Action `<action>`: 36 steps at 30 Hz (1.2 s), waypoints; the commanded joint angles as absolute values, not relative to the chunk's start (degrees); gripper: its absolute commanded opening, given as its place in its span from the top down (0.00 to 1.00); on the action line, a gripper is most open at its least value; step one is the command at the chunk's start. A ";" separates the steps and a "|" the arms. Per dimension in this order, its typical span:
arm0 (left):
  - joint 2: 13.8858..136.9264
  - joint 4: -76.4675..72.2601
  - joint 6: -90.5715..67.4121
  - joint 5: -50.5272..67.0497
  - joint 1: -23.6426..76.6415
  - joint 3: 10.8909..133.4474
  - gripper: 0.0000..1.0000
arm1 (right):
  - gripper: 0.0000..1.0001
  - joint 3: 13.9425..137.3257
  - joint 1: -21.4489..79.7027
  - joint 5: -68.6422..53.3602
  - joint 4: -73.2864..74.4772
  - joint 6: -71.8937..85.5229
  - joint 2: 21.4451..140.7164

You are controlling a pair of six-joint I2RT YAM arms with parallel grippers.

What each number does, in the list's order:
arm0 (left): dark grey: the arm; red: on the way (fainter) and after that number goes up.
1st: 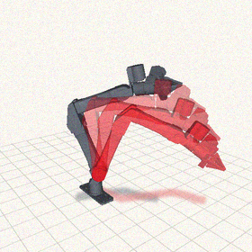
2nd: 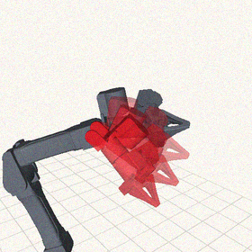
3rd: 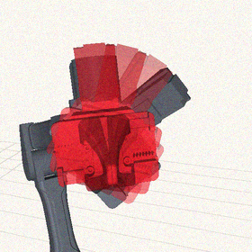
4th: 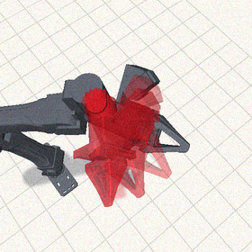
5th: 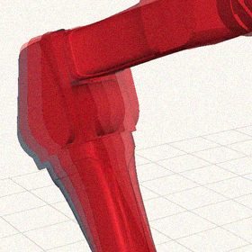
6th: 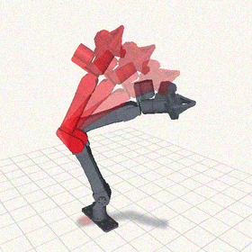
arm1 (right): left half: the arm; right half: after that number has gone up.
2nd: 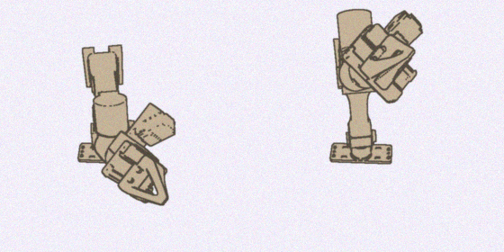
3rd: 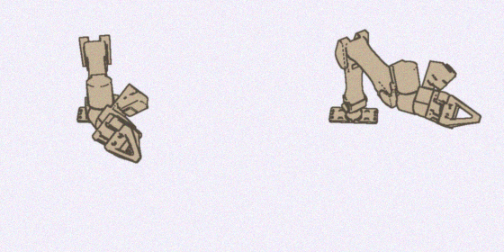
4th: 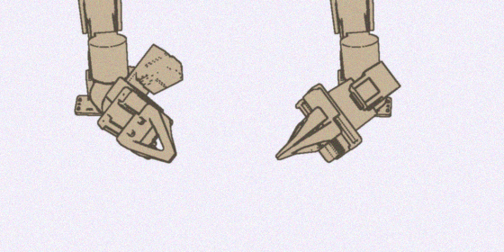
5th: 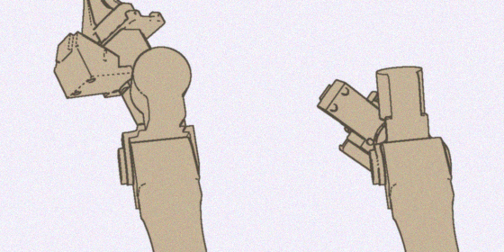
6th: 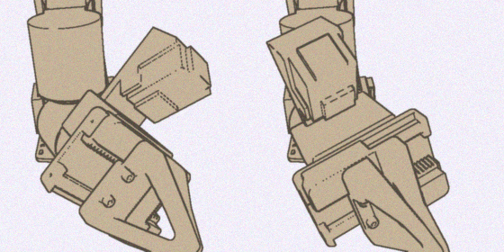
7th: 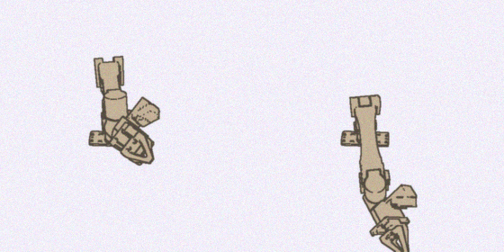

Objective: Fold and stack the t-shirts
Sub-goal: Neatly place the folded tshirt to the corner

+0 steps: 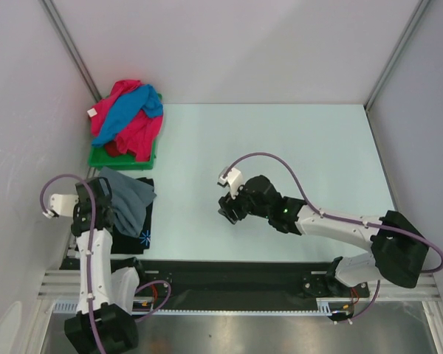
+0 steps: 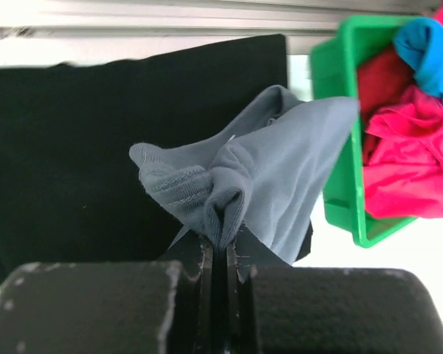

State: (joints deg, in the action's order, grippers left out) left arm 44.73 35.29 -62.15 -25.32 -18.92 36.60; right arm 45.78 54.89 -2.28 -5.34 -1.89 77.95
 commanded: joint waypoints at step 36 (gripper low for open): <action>45.00 37.44 -64.07 -23.73 -22.06 35.42 0.97 | 0.46 99.75 55.20 -20.13 -29.27 60.64 141.50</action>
